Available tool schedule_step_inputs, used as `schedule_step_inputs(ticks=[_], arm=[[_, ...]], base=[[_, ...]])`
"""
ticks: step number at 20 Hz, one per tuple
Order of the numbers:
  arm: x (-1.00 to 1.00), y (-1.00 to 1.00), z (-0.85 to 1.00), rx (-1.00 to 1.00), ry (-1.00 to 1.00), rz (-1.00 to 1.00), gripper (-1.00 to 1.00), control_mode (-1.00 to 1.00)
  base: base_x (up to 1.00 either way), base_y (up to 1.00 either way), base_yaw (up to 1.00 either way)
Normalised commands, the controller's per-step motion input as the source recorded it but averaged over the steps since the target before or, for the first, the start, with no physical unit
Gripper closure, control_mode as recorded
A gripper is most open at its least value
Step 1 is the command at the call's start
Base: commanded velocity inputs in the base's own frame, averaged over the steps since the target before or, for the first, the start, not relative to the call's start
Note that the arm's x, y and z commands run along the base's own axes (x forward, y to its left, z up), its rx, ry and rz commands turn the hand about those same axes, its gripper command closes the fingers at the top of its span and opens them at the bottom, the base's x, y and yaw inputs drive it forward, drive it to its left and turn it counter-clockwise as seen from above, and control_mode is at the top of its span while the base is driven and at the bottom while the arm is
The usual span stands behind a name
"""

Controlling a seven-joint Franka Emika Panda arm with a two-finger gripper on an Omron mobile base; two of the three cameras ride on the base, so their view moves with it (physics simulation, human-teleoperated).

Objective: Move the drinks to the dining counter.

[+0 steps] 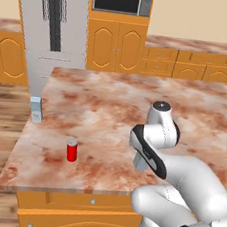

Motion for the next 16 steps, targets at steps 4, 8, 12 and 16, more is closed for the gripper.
schedule_step_inputs(ticks=[4,8,12,16], arm=[[0.01,0.05,0.07,0.0,0.0,-0.01,-1.0,-1.0],[0.01,0.38,0.32,-0.04,0.0,-0.04,-1.0,-1.0],[0.01,0.14,0.39,-0.01,0.0,-0.01,-1.0,-1.0],[-0.01,0.0,0.66,0.0,-0.06,-0.03,-1.0,-1.0]], base=[[0.0,0.0,0.0],[0.0,0.0,0.0],[0.0,0.0,0.0],[0.0,0.0,0.0]])
